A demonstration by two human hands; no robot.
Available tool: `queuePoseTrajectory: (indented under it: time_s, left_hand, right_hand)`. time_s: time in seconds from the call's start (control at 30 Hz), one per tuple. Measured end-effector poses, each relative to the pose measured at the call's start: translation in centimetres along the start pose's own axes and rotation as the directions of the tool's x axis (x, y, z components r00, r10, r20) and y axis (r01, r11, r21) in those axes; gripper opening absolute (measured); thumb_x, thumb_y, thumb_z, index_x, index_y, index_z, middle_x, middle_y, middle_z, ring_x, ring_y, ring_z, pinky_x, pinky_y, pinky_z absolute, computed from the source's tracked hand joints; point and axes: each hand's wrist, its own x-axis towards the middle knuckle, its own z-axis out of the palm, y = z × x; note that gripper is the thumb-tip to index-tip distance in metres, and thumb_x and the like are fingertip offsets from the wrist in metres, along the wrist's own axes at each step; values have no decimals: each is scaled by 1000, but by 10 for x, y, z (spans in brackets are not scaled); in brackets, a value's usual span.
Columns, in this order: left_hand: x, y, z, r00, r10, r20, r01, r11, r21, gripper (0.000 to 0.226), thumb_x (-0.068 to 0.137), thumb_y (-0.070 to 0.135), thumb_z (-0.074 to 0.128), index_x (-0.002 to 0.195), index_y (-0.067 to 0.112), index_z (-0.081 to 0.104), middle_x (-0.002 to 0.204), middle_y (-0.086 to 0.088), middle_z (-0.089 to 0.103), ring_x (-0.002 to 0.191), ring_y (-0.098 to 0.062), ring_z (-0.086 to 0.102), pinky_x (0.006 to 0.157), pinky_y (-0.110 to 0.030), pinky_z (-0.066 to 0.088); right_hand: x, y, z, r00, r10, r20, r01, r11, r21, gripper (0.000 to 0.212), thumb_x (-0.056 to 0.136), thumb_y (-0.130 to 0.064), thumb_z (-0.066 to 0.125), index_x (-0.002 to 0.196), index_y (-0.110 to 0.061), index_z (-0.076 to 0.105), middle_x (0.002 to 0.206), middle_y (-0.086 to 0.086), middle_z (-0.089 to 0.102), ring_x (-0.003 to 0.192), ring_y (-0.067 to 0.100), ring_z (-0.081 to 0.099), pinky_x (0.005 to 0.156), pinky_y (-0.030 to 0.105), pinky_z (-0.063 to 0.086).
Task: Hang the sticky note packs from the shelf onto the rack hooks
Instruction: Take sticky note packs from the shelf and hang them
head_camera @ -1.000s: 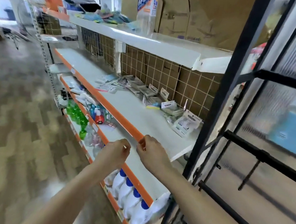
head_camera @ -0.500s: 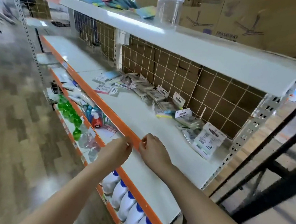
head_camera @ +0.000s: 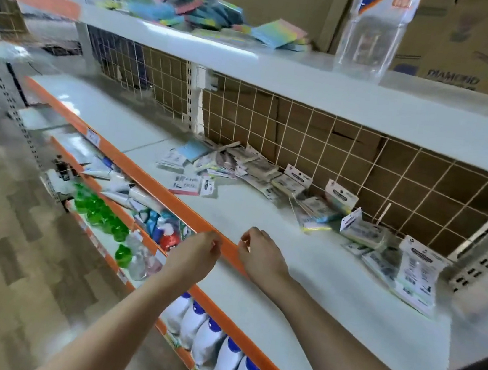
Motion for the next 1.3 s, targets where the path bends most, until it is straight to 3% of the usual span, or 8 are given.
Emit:
queuePoseTrajectory:
  time_s: [0.2, 0.47, 0.7, 1.0, 1.07, 1.17, 1.3]
  left_hand:
    - [40, -38, -13, 1000, 16, -15, -16, 1000, -17, 21, 96, 15, 38, 99, 15, 59, 99, -6, 66, 80, -20, 59, 69, -33, 50]
    - [113, -65, -14, 996, -26, -80, 20, 997, -72, 30, 95, 13, 44, 123, 14, 55, 125, -9, 58, 112, -25, 56, 89, -37, 48]
    - [167, -81, -16, 976, -47, -212, 57, 998, 42, 41, 92, 11, 46, 133, 12, 45, 128, -14, 52, 115, -31, 47, 90, -37, 40]
    - [229, -102, -17, 990, -13, -139, 19, 999, 40, 38, 90, 9, 45, 129, 7, 44, 127, -16, 49, 116, -31, 45, 93, -39, 39]
    - [242, -108, -15, 992, 5, -126, -1, 1000, 30, 36, 92, 10, 44, 128, 7, 43, 127, -16, 48, 116, -31, 44, 92, -37, 39]
    - [262, -115, -13, 993, 53, -109, -52, 999, 8, 36, 96, 20, 47, 129, 9, 41, 130, -14, 47, 118, -29, 42, 97, -37, 38]
    - [281, -127, -9, 991, 119, -55, -120, 993, -18, 39, 94, 28, 52, 129, 15, 41, 134, -9, 44, 121, -26, 39, 100, -36, 36]
  right_hand:
    - [43, -21, 21, 999, 36, 13, -35, 999, -10, 24, 95, -24, 43, 113, -13, 55, 118, 7, 57, 111, 26, 53, 92, 36, 44]
    - [124, -21, 32, 1000, 24, -3, -24, 999, -41, 25, 96, -22, 44, 116, -11, 54, 121, 10, 55, 115, 29, 50, 95, 36, 41]
    - [191, -30, 37, 995, -76, -60, 67, 987, -144, 29, 97, -22, 42, 122, -11, 52, 129, 8, 50, 123, 27, 43, 100, 34, 35]
    - [254, -43, 54, 983, -151, -104, 122, 962, -245, 38, 94, -23, 50, 131, -14, 47, 139, 8, 45, 128, 26, 39, 102, 36, 36]
    - [266, -46, 58, 982, -140, -124, 102, 956, -275, 50, 93, -26, 52, 140, -13, 38, 141, 10, 43, 130, 27, 36, 104, 37, 36]
    - [280, -47, 63, 989, -90, -120, 49, 950, -308, 76, 94, -33, 53, 153, -16, 10, 148, 8, 36, 135, 27, 32, 106, 39, 34]
    - [287, -51, 75, 993, -7, -119, -35, 936, -349, 84, 93, -40, 54, 154, -24, -1, 155, 0, 23, 138, 25, 27, 105, 42, 35]
